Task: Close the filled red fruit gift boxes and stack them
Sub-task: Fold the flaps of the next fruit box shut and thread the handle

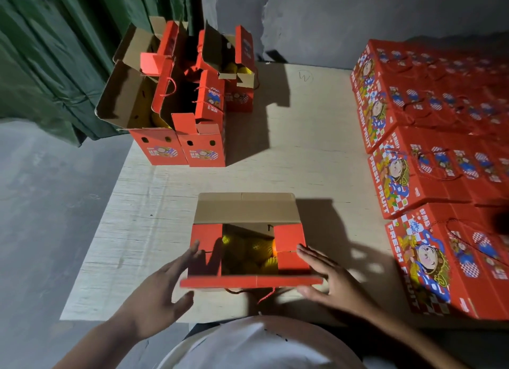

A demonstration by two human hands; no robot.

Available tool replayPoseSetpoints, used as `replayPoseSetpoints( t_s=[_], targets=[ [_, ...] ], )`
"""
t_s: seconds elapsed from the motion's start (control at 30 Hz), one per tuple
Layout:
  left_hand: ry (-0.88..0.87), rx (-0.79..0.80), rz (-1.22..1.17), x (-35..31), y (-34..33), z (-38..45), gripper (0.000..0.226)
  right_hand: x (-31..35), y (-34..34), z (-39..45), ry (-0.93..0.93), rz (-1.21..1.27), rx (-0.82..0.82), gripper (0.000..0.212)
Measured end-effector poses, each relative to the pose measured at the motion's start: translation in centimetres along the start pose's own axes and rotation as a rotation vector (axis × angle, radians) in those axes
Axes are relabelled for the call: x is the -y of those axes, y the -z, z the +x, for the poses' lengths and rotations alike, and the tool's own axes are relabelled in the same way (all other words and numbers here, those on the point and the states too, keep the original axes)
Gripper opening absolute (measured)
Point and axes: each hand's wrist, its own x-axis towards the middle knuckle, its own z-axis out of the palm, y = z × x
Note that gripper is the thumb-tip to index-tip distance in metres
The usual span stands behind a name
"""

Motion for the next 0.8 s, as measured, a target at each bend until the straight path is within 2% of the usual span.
replayPoseSetpoints(
  t_s=[0.07,0.17,0.27,0.37,0.4,0.5,0.57,0.8],
  targets=[
    [0.051,-0.128,-0.07,0.1,-0.2,0.6,0.088,0.5,-0.7,0.3,-0.097,0.158,-0.191,0.06],
    [0.089,-0.294,-0.047,0.3,-1.0,1.8,0.091,1.3,-1.1,1.4,-0.225,0.213,-0.305,0.061],
    [-0.01,-0.316,0.059,0.2,-2.1,2.9,0.084,1.5,-1.2,2.2,-0.148,0.077,-0.359,0.051],
    [-0.082,-0.261,0.171,0.0,-2.7,3.5,0.084,1.5,-1.4,2.6,-0.046,-0.083,-0.343,0.036],
    [-0.114,-0.225,0.218,-0.1,-2.7,3.7,0.086,1.5,-1.4,2.6,-0.024,-0.129,-0.322,0.039],
    [-0.147,-0.12,0.37,-0.3,-2.6,3.7,0.104,1.2,-1.6,2.2,0.039,-0.312,-0.229,0.077],
    [-0.138,-0.106,0.425,-0.5,-2.6,3.6,0.11,1.1,-1.9,2.0,0.065,-0.426,-0.177,0.096],
    [-0.125,-0.14,0.461,-1.5,-2.6,3.3,0.095,0.4,-2.3,1.7,0.086,-0.461,-0.188,0.086]
  ],
)
